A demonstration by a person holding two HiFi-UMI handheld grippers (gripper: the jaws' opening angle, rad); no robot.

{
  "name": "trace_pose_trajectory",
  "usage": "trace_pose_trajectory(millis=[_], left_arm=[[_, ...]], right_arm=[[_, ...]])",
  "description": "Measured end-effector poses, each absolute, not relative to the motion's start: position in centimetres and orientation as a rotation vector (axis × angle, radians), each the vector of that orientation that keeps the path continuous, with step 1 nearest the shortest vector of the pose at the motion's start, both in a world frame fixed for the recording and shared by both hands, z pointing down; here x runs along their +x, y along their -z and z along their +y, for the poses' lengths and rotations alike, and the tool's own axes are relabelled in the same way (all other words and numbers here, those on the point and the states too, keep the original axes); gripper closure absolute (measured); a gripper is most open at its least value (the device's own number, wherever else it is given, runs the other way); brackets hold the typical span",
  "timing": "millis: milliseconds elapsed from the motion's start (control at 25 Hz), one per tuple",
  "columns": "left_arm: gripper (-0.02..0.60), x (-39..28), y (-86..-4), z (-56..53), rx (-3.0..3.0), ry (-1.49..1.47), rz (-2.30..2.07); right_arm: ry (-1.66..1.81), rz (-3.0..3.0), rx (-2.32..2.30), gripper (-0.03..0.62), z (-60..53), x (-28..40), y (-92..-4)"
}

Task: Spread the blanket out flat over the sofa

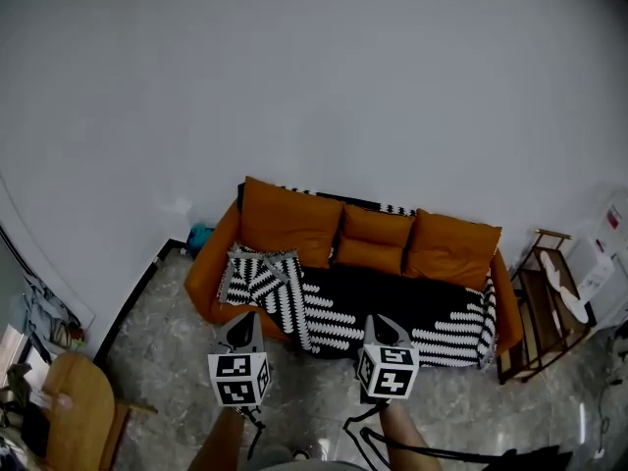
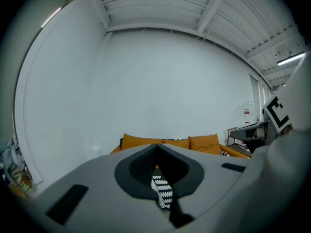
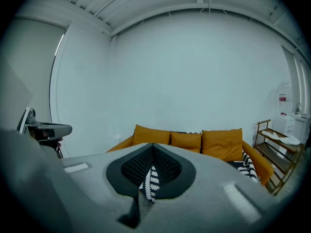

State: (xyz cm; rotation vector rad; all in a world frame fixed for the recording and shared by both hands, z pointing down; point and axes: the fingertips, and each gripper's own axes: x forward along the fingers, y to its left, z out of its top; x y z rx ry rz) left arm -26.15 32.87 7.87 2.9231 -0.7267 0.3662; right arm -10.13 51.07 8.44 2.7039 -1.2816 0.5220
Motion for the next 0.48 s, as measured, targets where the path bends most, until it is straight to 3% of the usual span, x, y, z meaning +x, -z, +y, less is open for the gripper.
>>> trace_pose_trajectory(millis=[480], left_arm=[[0.577,-23.3,-9.1,30.2,2.923,-0.409,-0.76]], right_arm=[[-0.583,-1.292,2.707,0.589,49.0,-6.9,-10.2]])
